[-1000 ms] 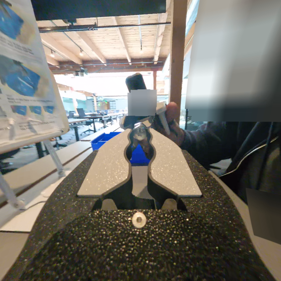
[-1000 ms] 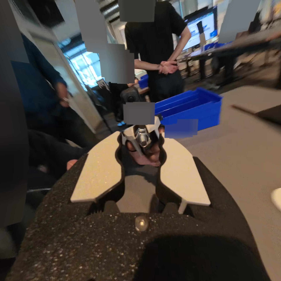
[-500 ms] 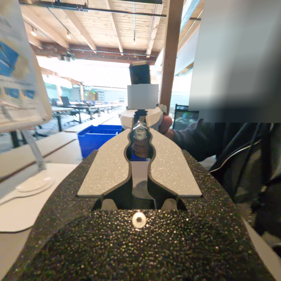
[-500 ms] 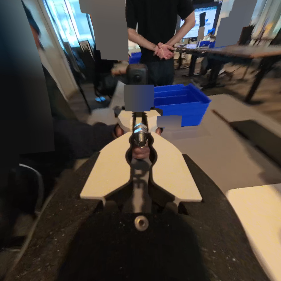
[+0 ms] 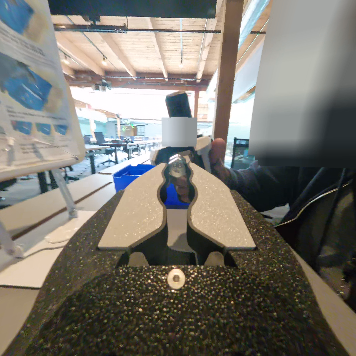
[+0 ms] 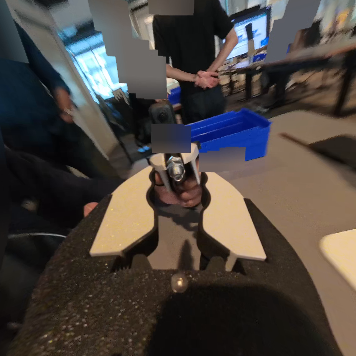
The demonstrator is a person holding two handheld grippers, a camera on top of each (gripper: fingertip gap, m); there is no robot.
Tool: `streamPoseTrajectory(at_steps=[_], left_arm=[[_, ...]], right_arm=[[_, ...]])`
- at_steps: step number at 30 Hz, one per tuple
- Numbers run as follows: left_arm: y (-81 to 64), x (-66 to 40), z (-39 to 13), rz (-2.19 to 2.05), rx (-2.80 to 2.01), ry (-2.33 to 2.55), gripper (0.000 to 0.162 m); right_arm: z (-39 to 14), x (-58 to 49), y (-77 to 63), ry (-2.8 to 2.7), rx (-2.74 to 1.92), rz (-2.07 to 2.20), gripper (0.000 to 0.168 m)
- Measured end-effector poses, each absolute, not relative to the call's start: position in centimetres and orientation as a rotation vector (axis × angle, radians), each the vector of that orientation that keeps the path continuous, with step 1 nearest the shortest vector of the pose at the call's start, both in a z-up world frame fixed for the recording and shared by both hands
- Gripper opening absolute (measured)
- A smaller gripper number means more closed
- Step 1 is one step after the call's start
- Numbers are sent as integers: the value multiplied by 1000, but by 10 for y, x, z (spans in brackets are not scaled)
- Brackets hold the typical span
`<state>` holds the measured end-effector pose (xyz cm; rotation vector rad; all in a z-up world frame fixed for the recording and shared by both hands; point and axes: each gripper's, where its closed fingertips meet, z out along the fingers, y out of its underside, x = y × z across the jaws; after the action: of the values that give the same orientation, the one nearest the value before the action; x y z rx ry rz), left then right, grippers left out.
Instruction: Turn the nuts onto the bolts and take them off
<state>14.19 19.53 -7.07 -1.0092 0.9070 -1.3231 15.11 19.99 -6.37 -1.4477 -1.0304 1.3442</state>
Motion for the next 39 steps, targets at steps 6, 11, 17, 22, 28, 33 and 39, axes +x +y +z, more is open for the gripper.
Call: streamPoseTrajectory(at_steps=[6,11,17,22,28,33,39], left_arm=[[190,145,-69,-1194,-966,960,16],[188,148,-72,-1181,-972,983,17],[189,148,-76,-1366,-1032,967,16],[191,149,-82,-1612,-1118,920,16],[190,147,-80,-1658,-1085,897,16],[190,140,-71,-1547,-1015,890,16],[187,136,-63,-1384,-932,908,16]], right_arm=[[-71,146,196,-879,-1571,1693,40],[-70,145,189,-880,-1540,1749,18],[-75,145,189,-1144,-1423,1293,18],[-84,147,193,-1373,-1206,704,17],[-81,147,193,-1376,-1105,507,22],[-68,147,193,-1176,-1290,1020,44],[-59,147,190,-933,-1428,1541,38]])
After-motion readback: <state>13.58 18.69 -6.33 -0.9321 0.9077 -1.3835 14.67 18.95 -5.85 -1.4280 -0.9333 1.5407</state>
